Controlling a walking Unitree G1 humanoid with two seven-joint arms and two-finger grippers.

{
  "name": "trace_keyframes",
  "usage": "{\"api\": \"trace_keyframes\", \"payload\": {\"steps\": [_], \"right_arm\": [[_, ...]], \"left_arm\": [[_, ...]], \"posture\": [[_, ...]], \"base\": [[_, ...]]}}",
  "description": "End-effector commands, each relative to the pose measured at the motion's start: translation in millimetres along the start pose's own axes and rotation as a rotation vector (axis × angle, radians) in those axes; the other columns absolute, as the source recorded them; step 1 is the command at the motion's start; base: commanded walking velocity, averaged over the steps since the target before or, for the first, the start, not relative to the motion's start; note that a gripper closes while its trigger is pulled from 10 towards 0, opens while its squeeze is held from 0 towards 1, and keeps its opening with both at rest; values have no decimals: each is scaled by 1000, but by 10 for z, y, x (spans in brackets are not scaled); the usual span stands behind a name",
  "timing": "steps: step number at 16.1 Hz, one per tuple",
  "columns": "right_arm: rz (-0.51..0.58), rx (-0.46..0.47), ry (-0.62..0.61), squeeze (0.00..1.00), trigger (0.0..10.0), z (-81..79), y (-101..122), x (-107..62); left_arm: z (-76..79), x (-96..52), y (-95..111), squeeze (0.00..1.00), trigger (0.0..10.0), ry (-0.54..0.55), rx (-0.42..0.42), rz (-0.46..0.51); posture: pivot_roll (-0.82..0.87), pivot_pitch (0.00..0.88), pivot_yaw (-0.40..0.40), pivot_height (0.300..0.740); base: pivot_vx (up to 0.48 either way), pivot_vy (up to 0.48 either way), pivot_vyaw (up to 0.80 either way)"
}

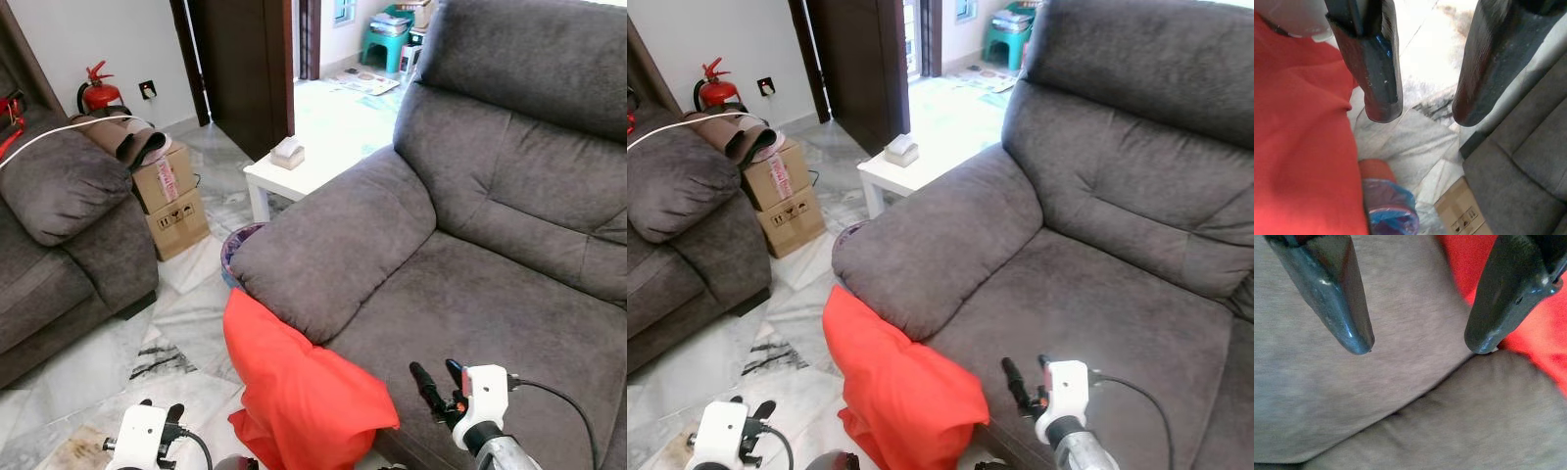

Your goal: Move the pillow to the sofa from floor

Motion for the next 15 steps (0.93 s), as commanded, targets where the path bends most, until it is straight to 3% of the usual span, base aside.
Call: {"api": "trace_keyframes", "payload": {"steps": [1,2,4,5,6,9,11,12,15], "right_arm": [[-54,-50,85,0,10000,-108,-109,-46],[-69,-72,115,0,10000,-123,-139,-70],[-52,39,196,0,10000,-71,-139,-180],[-23,90,254,118,10000,-78,-107,-243],[-20,97,278,1000,10000,-95,-111,-272],[-15,106,290,1000,10000,-121,-119,-289],[-18,185,385,1000,10000,-317,-137,-317],[-34,172,405,1000,10000,-383,-169,-322],[-74,213,295,1000,10000,-461,-271,-188]], "left_arm": [[-2,1,-8,0,10000,1,13,0],[3,4,-7,0,10000,1,10,4],[21,35,132,0,10000,-20,54,73],[-3,70,215,0,10000,-12,54,101],[-6,90,235,0,10000,-12,50,106],[26,121,252,0,10000,-22,47,114],[72,126,265,0,10000,-42,55,122],[79,129,266,0,10000,-44,56,123],[91,179,326,0,10000,-49,54,138]], "posture": [[21,113,32,626],[23,113,33,626],[20,114,32,626],[21,113,33,626],[16,111,33,626],[11,106,38,626],[8,97,39,626],[9,96,38,626],[18,96,28,626]], "base": [[0,0,0],[0,0,0],[0,0,0],[0,0,0],[0,0,0],[0,0,0],[0,0,0],[0,0,0],[0,0,0]]}}
Point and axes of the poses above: a point about 5 cm out from each wrist's last joint towards the gripper, its own x axis pointing out of the wrist towards the gripper, its own y axis along the axis of the wrist's last joint, z = x × y, the point moved 3 cm from there along x, pointing out of the wrist towards the gripper, and after that the axes turned 10 degrees about -x, right-handed, at the moved point
